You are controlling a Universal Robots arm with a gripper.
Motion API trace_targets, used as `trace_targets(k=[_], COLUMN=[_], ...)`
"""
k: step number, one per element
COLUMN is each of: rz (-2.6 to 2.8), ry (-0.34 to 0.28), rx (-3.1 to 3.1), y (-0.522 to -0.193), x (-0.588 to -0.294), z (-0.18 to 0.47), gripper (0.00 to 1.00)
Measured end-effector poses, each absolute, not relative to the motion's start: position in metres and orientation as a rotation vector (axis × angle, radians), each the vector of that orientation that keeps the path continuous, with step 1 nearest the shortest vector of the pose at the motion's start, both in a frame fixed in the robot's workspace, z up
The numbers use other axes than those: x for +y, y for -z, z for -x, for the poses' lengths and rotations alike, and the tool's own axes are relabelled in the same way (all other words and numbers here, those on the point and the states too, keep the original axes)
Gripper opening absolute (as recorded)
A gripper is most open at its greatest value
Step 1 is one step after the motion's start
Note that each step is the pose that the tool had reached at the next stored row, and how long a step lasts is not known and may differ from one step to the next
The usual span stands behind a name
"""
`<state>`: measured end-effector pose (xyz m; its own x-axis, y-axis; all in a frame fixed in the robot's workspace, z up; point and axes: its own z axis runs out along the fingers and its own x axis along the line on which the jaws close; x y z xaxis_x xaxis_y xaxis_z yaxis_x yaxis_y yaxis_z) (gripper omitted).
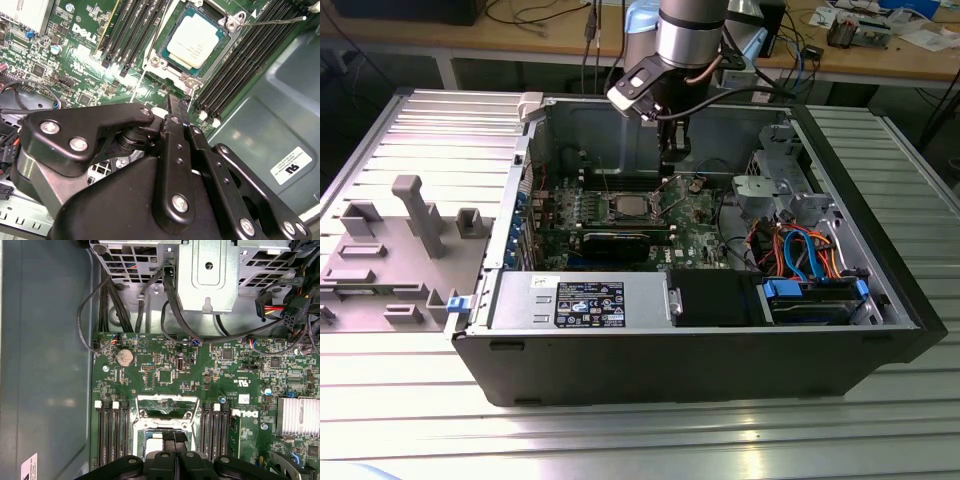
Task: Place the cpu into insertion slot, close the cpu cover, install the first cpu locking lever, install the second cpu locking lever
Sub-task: 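Close the cpu cover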
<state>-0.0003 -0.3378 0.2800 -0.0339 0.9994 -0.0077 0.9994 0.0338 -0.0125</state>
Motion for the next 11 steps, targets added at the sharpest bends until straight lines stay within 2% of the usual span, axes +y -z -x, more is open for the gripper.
trace_targets(k=[11], rz=[2.182], ry=[-0.023], rx=[-2.256], y=[-0.2800], x=[-0.3375], z=[-0.0014], gripper=[0.11])
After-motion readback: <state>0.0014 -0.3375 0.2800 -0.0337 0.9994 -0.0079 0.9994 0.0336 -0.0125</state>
